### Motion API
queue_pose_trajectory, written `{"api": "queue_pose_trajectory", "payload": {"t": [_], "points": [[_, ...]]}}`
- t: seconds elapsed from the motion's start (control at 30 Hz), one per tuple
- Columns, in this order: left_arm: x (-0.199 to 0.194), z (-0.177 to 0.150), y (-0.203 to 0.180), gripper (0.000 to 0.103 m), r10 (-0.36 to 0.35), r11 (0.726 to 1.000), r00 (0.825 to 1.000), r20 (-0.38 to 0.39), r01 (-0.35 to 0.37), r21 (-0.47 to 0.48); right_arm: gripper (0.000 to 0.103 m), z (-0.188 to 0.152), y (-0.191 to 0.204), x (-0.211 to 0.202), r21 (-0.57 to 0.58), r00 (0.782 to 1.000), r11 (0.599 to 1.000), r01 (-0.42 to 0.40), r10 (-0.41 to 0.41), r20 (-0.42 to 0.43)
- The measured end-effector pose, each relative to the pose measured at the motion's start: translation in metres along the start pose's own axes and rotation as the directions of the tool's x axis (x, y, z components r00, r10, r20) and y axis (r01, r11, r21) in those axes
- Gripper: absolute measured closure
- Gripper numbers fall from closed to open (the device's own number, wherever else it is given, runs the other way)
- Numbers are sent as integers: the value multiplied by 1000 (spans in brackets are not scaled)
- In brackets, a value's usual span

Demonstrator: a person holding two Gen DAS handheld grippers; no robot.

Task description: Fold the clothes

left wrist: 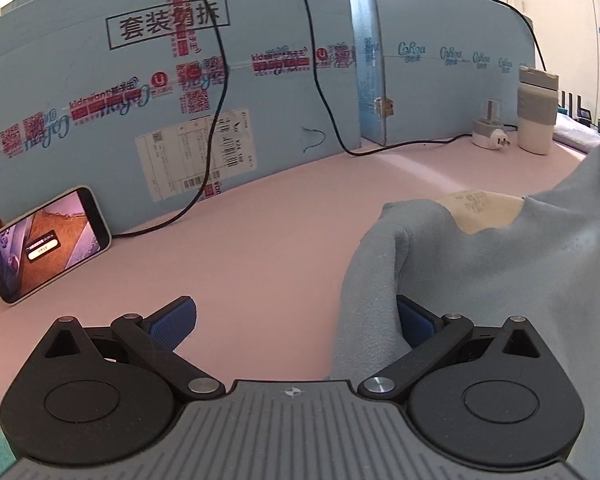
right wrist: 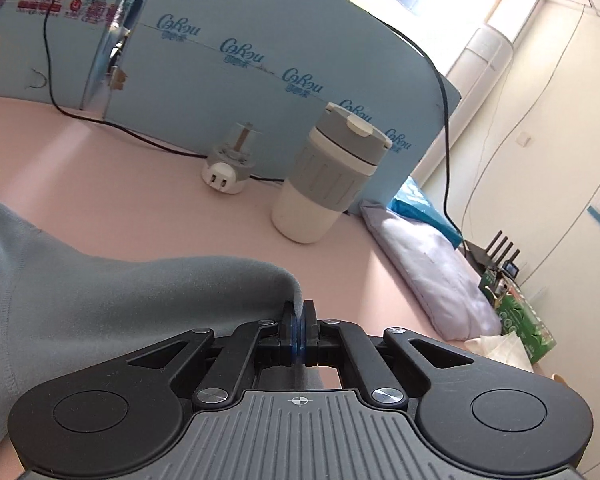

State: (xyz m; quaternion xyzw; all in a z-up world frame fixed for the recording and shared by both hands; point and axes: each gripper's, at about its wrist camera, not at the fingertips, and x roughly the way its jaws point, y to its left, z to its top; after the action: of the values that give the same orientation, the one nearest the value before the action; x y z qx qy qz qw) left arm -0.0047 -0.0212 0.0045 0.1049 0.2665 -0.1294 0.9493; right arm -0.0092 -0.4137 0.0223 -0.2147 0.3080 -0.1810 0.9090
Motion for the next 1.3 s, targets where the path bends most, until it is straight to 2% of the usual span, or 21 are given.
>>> {"api": "queue_pose_trajectory", "payload": {"t": [0.2,0.33,0.4,0.47,0.57,0.63,0.73,0.8,0.87,0.97,1.1,1.2,1.3], "points": [[1,-1,-6,0,-86,996,996,-10,87,15,102,5,-23,22,35,997,996,78,-77,-33],[2,-2,-4,0,-91,996,996,-22,91,2,101,-2,-27,33,46,995,995,83,-80,-55],[4,-2,0,0,-96,995,995,-33,95,-21,93,-5,-29,36,53,996,996,77,-74,-57],[6,-2,3,0,-101,994,994,-44,99,-43,91,-6,-31,34,68,995,994,82,-78,-57],[8,-3,4,0,-101,994,994,-47,98,-50,90,-8,-40,15,141,999,989,37,-33,-31],[8,-3,4,0,-102,994,994,-49,99,-51,90,-11,-45,-5,194,1000,981,-24,26,-6],[9,-3,5,0,-106,993,993,-52,103,-58,90,-24,-41,-39,213,992,969,-124,122,22],[9,-3,6,0,-109,992,992,-55,106,-64,90,-37,-34,-64,214,978,954,-209,207,32],[10,-3,7,0,-115,991,992,-59,111,-72,90,-52,-26,-89,237,948,919,-316,318,31],[12,-4,9,0,-126,989,990,-65,120,-88,90,-74,-14,-119,264,887,853,-450,461,21],[12,-4,10,0,-130,988,989,-68,123,-94,90,-102,1,-147,297,806,771,-564,592,-5],[13,-5,10,0,-131,988,989,-68,124,-95,90,-120,7,-160,337,775,732,-592,631,-10],[13,-5,11,0,-133,987,989,-69,126,-97,90,-132,8,-171,367,767,709,-602,641,20]]}}
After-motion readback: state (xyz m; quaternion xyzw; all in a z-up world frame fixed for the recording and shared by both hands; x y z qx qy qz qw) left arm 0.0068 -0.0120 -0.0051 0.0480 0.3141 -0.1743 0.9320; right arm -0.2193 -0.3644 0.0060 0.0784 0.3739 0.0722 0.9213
